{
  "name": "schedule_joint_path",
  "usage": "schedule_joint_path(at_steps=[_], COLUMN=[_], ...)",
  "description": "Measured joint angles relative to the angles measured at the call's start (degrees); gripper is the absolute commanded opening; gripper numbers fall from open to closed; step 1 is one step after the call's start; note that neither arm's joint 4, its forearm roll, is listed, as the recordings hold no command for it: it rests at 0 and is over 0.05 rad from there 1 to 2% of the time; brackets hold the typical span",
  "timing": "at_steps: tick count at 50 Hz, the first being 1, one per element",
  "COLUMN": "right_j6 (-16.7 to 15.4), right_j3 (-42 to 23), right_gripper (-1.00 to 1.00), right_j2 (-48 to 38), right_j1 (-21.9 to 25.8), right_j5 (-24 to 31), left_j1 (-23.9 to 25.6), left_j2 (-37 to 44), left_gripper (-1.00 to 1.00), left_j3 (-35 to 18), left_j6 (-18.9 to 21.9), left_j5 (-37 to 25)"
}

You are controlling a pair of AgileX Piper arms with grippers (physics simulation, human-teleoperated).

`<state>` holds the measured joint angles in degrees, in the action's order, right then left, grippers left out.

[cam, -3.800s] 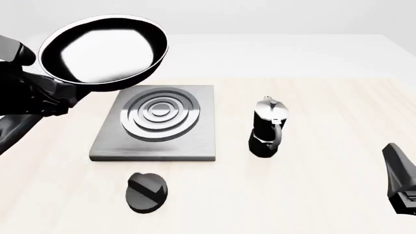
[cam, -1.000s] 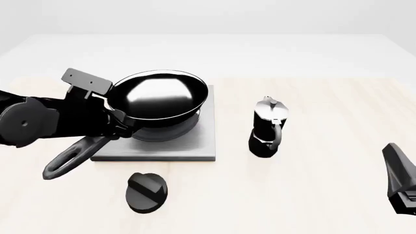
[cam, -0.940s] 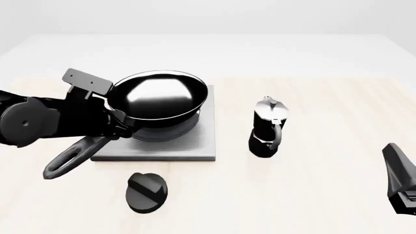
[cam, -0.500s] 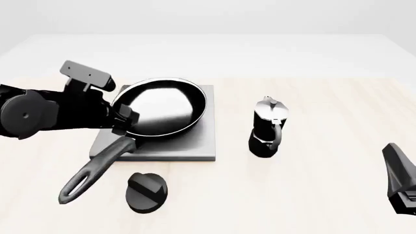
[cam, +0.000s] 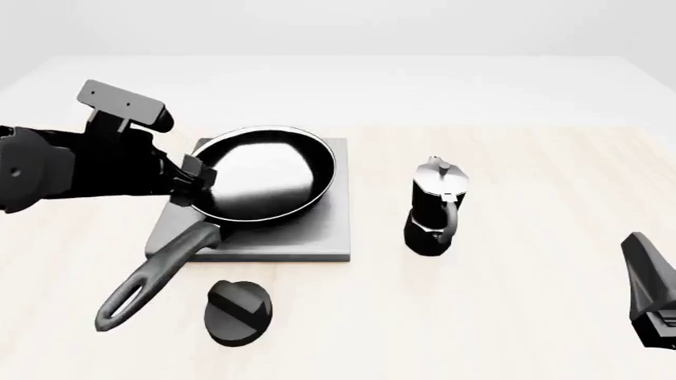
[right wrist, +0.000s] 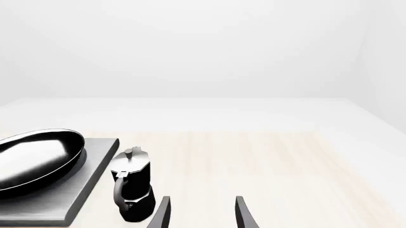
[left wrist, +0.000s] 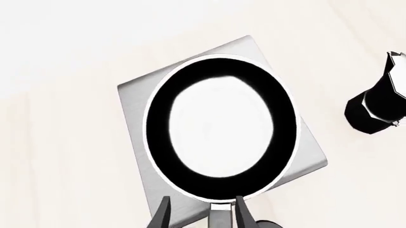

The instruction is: Turn on the stove and put the frying pan on it.

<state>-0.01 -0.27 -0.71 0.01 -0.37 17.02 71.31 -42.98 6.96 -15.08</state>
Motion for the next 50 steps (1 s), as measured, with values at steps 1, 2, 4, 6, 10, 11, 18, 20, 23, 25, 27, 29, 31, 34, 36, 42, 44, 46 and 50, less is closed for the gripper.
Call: schedule_joint_path(at_steps=[1,2,4,6,10,11,18,20,23,25,27,29,31,34,36,42,44,46,50], right_j6=[0.0,0.0,0.0,0.0,0.0,0.0,0.0,0.0,0.0,0.0,0.0,0.0,0.0,0.0,0.0,0.0,0.0,0.0,0.0], right_j3=[0.0,0.0,0.0,0.0,0.0,0.0,0.0,0.0,0.0,0.0,0.0,0.0,0.0,0.0,0.0,0.0,0.0,0.0,0.0], right_gripper=[1.00,1.00,1.00,1.00,1.00,1.00,1.00,1.00,1.00,1.00,1.00,1.00,1.00,1.00,1.00,1.00,1.00,1.00,1.00], right_j2=[0.0,0.0,0.0,0.0,0.0,0.0,0.0,0.0,0.0,0.0,0.0,0.0,0.0,0.0,0.0,0.0,0.0,0.0,0.0], right_j1=[0.0,0.0,0.0,0.0,0.0,0.0,0.0,0.0,0.0,0.0,0.0,0.0,0.0,0.0,0.0,0.0,0.0,0.0,0.0], right_j5=[0.0,0.0,0.0,0.0,0.0,0.0,0.0,0.0,0.0,0.0,0.0,0.0,0.0,0.0,0.0,0.0,0.0,0.0,0.0], left_j1=[0.0,-0.1,-0.2,-0.3,-0.4,-0.5,-0.7,-0.7,-0.7,-0.6,-0.5,-0.4,-0.2,0.2,0.4,1.0,1.2,1.3,1.4], left_j2=[-0.3,-0.6,-1.1,-1.7,-3.0,-3.3,-5.1,-5.5,-6.1,-6.6,-7.0,-7.4,-7.9,-8.5,-8.9,-10.1,-10.5,-10.9,-11.7], left_gripper=[1.00,1.00,1.00,1.00,1.00,1.00,1.00,1.00,1.00,1.00,1.00,1.00,1.00,1.00,1.00,1.00,1.00,1.00,1.00], left_j3=[-0.1,-0.1,-0.3,-0.4,-0.9,-1.1,-2.1,-2.4,-2.8,-3.1,-3.4,-3.7,-4.0,-4.4,-4.6,-5.0,-5.1,-5.2,-5.4], left_j6=[0.0,0.0,0.0,0.1,0.2,0.2,0.5,0.6,0.7,0.7,0.8,0.9,0.9,1.0,1.0,1.1,1.2,1.3,1.4], left_j5=[-0.2,-0.4,-0.8,-1.2,-2.1,-2.4,-3.9,-4.3,-4.8,-5.1,-5.5,-5.9,-6.2,-6.7,-7.0,-8.0,-8.3,-8.7,-9.3])
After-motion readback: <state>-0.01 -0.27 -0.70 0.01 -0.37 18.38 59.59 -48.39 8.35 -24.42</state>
